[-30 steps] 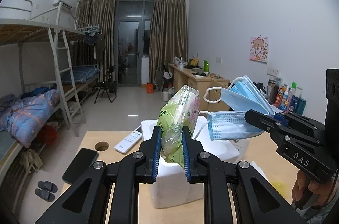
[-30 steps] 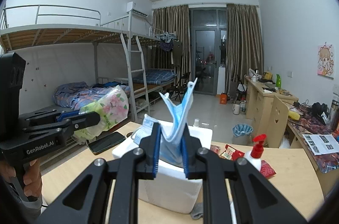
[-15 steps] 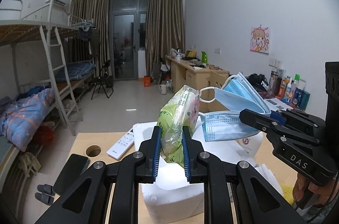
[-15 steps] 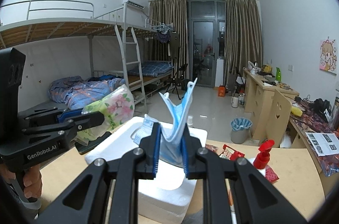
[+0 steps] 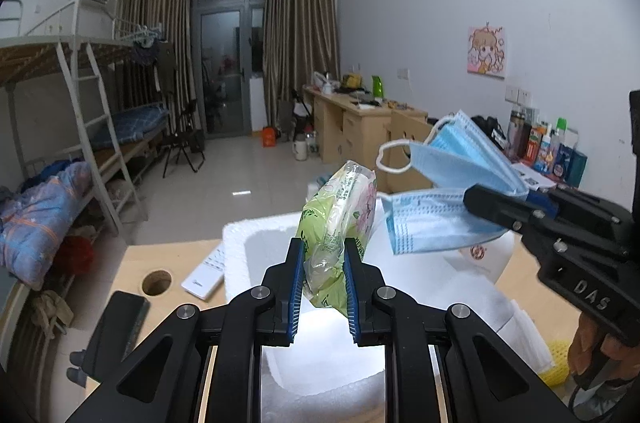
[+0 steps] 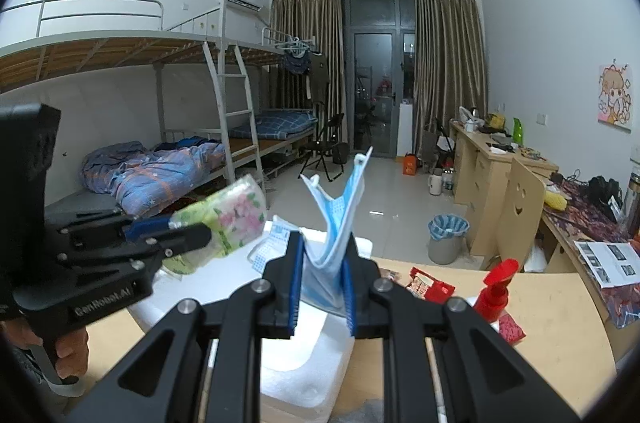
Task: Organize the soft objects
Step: 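Open the left tool to drop the tissue pack while the right tool lowers the masks into the box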
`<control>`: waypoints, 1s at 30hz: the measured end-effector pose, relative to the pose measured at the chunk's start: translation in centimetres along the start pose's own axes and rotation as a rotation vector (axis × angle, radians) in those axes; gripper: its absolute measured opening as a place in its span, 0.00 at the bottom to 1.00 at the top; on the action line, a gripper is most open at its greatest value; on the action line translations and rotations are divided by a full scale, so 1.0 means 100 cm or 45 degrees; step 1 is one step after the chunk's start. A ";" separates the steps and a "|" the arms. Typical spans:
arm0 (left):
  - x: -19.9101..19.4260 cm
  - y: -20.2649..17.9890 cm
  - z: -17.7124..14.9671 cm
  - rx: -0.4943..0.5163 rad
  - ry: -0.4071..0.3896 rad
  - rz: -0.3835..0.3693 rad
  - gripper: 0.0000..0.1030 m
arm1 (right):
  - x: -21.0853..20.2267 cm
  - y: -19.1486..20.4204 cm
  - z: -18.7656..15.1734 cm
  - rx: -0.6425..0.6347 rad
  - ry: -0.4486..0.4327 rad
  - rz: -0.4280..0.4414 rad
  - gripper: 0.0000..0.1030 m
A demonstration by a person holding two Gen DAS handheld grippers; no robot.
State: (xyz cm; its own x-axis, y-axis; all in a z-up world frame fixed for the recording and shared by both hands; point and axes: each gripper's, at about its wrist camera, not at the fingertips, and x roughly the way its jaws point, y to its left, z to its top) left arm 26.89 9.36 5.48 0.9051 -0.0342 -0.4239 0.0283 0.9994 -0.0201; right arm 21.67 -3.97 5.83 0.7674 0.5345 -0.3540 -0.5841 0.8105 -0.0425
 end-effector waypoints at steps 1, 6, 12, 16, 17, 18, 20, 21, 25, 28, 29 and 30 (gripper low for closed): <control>0.005 -0.001 0.000 0.004 0.015 0.000 0.19 | 0.001 -0.001 0.001 0.002 0.001 -0.002 0.21; 0.021 0.000 -0.005 -0.005 0.060 0.000 0.19 | 0.003 0.000 0.002 0.002 0.007 -0.007 0.21; 0.026 -0.006 -0.007 0.018 0.079 -0.037 0.25 | 0.003 -0.003 0.004 0.007 -0.002 -0.015 0.21; 0.027 -0.005 -0.009 0.032 0.092 -0.032 0.58 | 0.000 -0.005 0.004 0.015 -0.014 -0.023 0.21; 0.028 -0.005 -0.010 0.029 0.101 -0.032 0.68 | 0.000 -0.005 0.004 0.015 -0.014 -0.024 0.21; 0.029 -0.005 -0.010 0.025 0.105 -0.029 0.70 | 0.001 -0.006 0.004 0.014 -0.014 -0.025 0.21; 0.029 -0.005 -0.011 0.023 0.100 -0.030 0.73 | 0.001 -0.006 0.004 0.013 -0.011 -0.024 0.21; 0.029 -0.005 -0.011 0.023 0.094 -0.021 0.74 | 0.001 -0.006 0.004 0.010 -0.010 -0.024 0.21; 0.028 -0.006 -0.011 0.031 0.086 0.004 0.78 | 0.002 -0.007 0.002 0.007 -0.007 -0.025 0.21; 0.025 -0.004 -0.012 0.024 0.066 0.023 0.79 | 0.002 -0.006 0.002 0.008 -0.005 -0.025 0.21; 0.023 -0.003 -0.012 0.022 0.060 0.029 0.80 | 0.003 -0.006 0.002 0.010 -0.001 -0.023 0.21; 0.020 -0.001 -0.012 0.016 0.047 0.040 0.80 | 0.004 -0.005 0.002 0.011 0.001 -0.020 0.21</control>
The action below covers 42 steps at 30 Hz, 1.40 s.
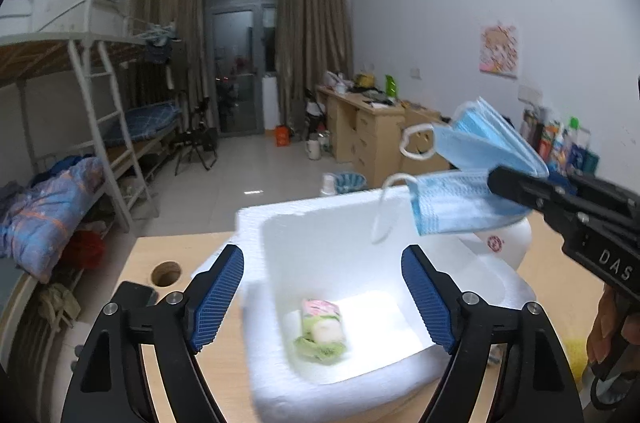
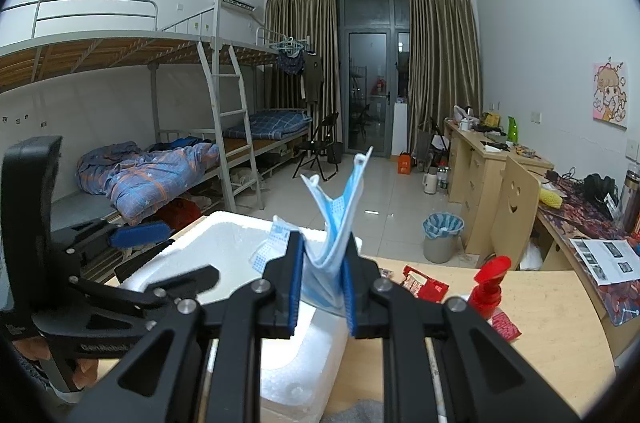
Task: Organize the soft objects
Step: 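Open the left tool to drop the tissue pack while the right tool lowers the masks into the box, then open the right tool to release the blue masks into the foam box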
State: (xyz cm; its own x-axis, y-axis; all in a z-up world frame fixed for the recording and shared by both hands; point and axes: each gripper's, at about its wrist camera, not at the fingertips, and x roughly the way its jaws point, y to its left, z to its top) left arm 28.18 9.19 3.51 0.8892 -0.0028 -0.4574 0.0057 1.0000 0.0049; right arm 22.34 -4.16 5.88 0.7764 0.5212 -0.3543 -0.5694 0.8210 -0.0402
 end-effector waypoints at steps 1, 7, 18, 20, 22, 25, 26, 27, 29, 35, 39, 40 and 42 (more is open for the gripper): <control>-0.002 0.003 -0.001 -0.013 -0.012 0.009 0.82 | 0.001 0.001 0.000 0.003 0.003 0.006 0.21; -0.023 0.024 -0.005 -0.094 -0.094 0.077 0.93 | 0.009 0.008 0.000 0.003 0.019 0.031 0.21; -0.050 0.051 -0.016 -0.163 -0.201 0.095 0.99 | 0.023 0.020 -0.002 0.006 0.053 0.075 0.21; -0.054 0.052 -0.018 -0.177 -0.221 0.095 0.99 | 0.025 0.024 -0.003 -0.009 0.059 0.067 0.21; -0.056 0.054 -0.020 -0.195 -0.233 0.089 0.99 | 0.028 0.026 -0.003 -0.021 0.063 0.073 0.27; -0.057 0.055 -0.025 -0.207 -0.241 0.098 0.99 | 0.028 0.020 -0.004 -0.034 0.063 0.085 0.50; -0.056 0.055 -0.026 -0.208 -0.240 0.109 0.99 | 0.027 0.021 -0.005 -0.035 0.058 0.085 0.53; -0.055 0.055 -0.028 -0.212 -0.234 0.116 0.99 | 0.027 0.022 -0.005 -0.040 0.056 0.083 0.56; -0.051 0.056 -0.029 -0.221 -0.215 0.107 0.99 | 0.025 0.023 -0.006 -0.052 0.053 0.079 0.58; -0.055 0.055 -0.029 -0.216 -0.231 0.104 0.99 | 0.025 0.022 -0.008 -0.053 0.060 0.079 0.60; -0.056 0.056 -0.030 -0.239 -0.248 0.108 0.99 | 0.022 0.020 -0.010 -0.056 0.056 0.084 0.63; -0.057 0.057 -0.030 -0.253 -0.251 0.100 0.99 | 0.021 0.019 -0.011 -0.058 0.054 0.084 0.63; -0.058 0.057 -0.030 -0.259 -0.252 0.095 0.99 | 0.020 0.019 -0.011 -0.055 0.053 0.082 0.64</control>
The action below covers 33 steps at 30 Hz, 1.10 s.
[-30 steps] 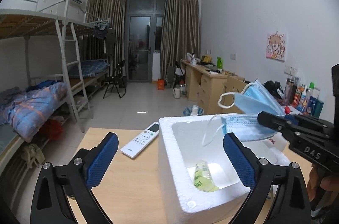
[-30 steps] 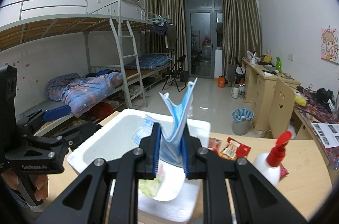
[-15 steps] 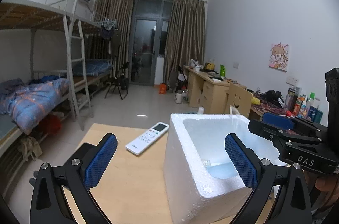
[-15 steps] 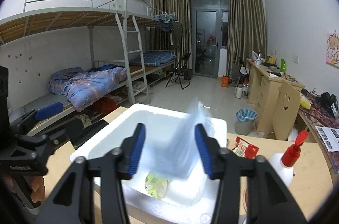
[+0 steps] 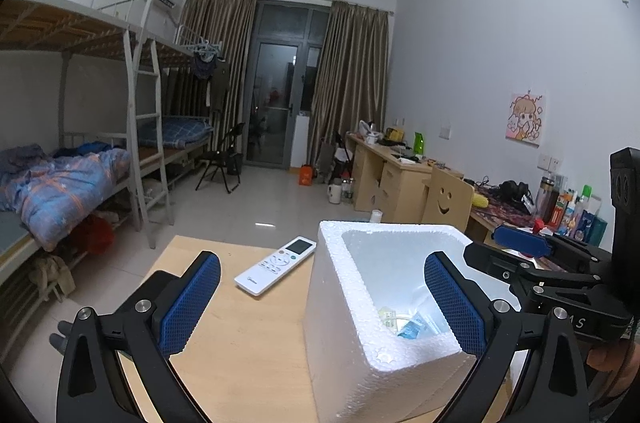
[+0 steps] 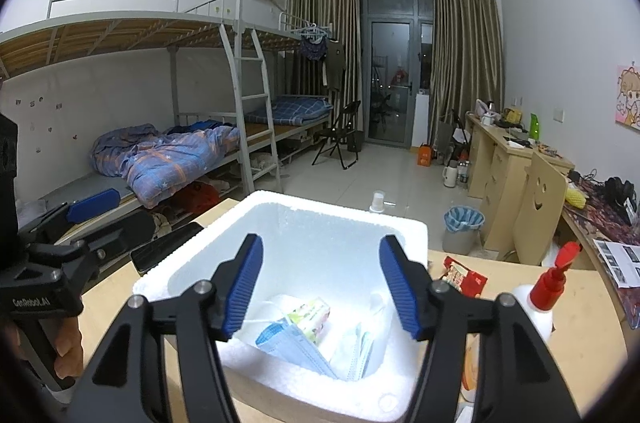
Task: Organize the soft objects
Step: 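Open the right tool to release the blue masks into the foam box, then withdraw both tools from the box toward the remaining tissues and yellow net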
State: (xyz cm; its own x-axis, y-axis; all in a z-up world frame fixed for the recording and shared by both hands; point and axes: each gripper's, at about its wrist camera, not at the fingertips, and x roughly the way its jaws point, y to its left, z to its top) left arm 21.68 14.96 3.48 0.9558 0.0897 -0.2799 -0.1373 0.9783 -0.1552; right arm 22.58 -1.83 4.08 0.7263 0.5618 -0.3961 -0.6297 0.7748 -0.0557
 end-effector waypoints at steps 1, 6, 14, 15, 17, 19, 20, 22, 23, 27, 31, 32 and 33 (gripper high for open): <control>0.000 0.001 0.000 0.003 -0.003 0.004 0.99 | 0.000 0.001 0.000 0.000 0.001 0.003 0.64; 0.000 -0.004 -0.002 0.024 -0.010 0.016 0.99 | -0.005 -0.001 0.000 0.011 -0.020 0.007 0.69; 0.000 -0.002 -0.002 0.008 -0.014 0.011 0.99 | -0.014 -0.003 0.005 0.046 -0.073 -0.014 0.81; 0.000 -0.002 -0.002 0.006 -0.013 0.014 0.99 | -0.015 -0.003 0.005 0.048 -0.075 -0.018 0.85; 0.001 -0.002 -0.002 -0.001 -0.005 0.017 0.99 | -0.015 -0.001 0.005 0.046 -0.082 -0.027 0.91; 0.001 -0.003 -0.001 0.002 0.002 0.012 1.00 | -0.020 0.001 0.005 0.045 -0.103 -0.029 0.97; 0.000 -0.004 -0.001 0.006 -0.004 0.015 1.00 | -0.021 0.003 0.005 0.040 -0.108 -0.026 0.98; -0.003 -0.006 0.000 0.009 -0.009 0.018 1.00 | -0.025 0.007 0.007 0.012 -0.122 -0.023 1.00; -0.003 -0.006 0.000 0.008 -0.007 0.020 1.00 | -0.028 0.009 0.008 -0.001 -0.137 -0.024 1.00; -0.011 -0.011 0.003 0.037 -0.012 0.027 1.00 | -0.039 0.013 0.010 -0.027 -0.151 -0.042 1.00; -0.025 -0.022 0.011 0.069 -0.033 0.056 1.00 | -0.054 0.010 0.009 -0.009 -0.156 -0.055 1.00; -0.028 -0.023 0.013 0.069 -0.034 0.051 1.00 | -0.059 0.008 0.009 -0.006 -0.156 -0.057 1.00; -0.034 -0.026 0.016 0.067 -0.037 0.048 1.00 | -0.064 0.008 0.008 -0.006 -0.158 -0.055 1.00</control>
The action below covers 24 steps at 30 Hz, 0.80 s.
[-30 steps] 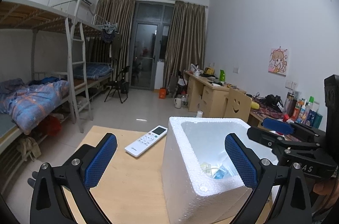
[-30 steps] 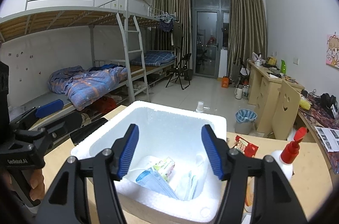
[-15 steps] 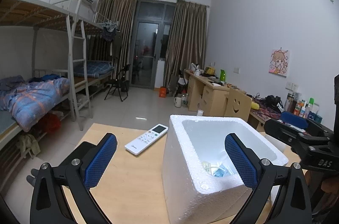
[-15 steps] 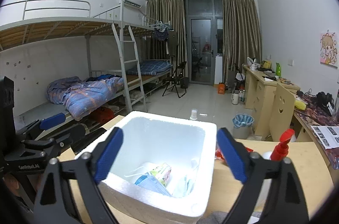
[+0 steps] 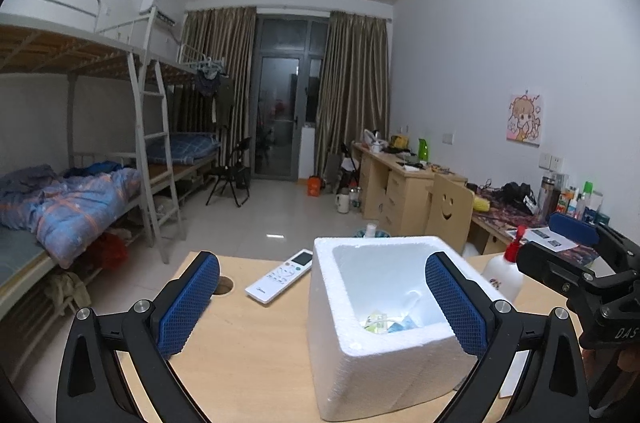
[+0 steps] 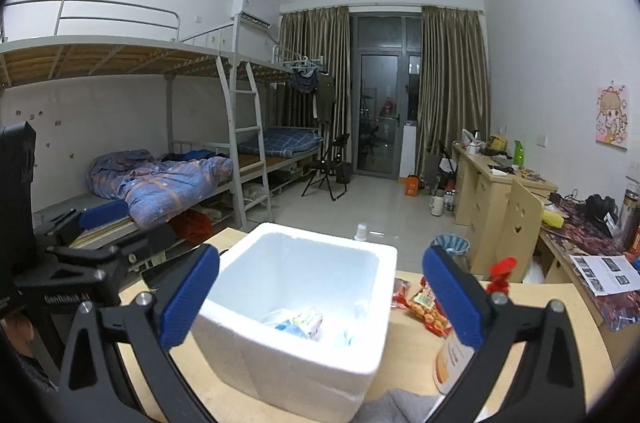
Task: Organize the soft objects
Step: 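Withdraw both tools from the box toward the remaining tissues and yellow net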
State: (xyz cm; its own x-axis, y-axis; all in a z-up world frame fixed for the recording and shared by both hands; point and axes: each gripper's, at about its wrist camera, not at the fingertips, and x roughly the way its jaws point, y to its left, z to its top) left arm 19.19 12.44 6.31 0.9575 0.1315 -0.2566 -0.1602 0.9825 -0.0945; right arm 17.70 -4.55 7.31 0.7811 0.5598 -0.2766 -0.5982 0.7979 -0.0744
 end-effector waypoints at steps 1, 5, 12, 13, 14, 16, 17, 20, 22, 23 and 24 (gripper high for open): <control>-0.005 -0.002 0.001 -0.003 -0.007 0.004 1.00 | -0.007 0.000 0.001 -0.001 -0.007 -0.007 1.00; -0.024 -0.014 0.005 0.041 -0.015 0.025 1.00 | -0.026 0.003 0.003 0.001 -0.031 -0.012 1.00; -0.064 -0.041 0.006 0.111 -0.025 0.014 1.00 | -0.062 -0.002 0.002 0.023 -0.045 -0.009 1.00; -0.069 -0.045 0.006 0.113 -0.023 0.003 1.00 | -0.063 -0.004 0.002 0.026 -0.042 -0.012 1.00; -0.074 -0.048 0.005 0.108 -0.024 0.001 1.00 | -0.065 -0.008 0.002 0.027 -0.037 -0.026 1.00; -0.085 -0.053 0.004 0.091 -0.044 -0.016 1.00 | -0.073 -0.013 0.000 0.039 -0.041 -0.058 1.00; -0.090 -0.056 0.004 0.094 -0.048 -0.022 1.00 | -0.076 -0.014 0.000 0.044 -0.042 -0.060 1.00; -0.107 -0.067 0.003 0.104 -0.080 -0.030 1.00 | -0.086 -0.018 -0.001 0.046 -0.046 -0.063 1.00; -0.114 -0.073 0.005 0.118 -0.090 -0.025 1.00 | -0.093 -0.020 -0.001 0.050 -0.050 -0.068 1.00; -0.117 -0.075 0.006 0.124 -0.095 -0.021 1.00 | -0.096 -0.021 -0.001 0.054 -0.051 -0.066 1.00; -0.122 -0.078 0.007 0.129 -0.104 -0.025 1.00 | -0.100 -0.022 -0.002 0.057 -0.057 -0.066 1.00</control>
State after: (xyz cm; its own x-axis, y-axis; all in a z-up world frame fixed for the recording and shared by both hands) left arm 8.93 3.29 10.81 0.9773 0.1183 -0.1760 -0.1201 0.9928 0.0000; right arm 11.19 -11.95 10.09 0.8189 0.5257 -0.2304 -0.5485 0.8350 -0.0441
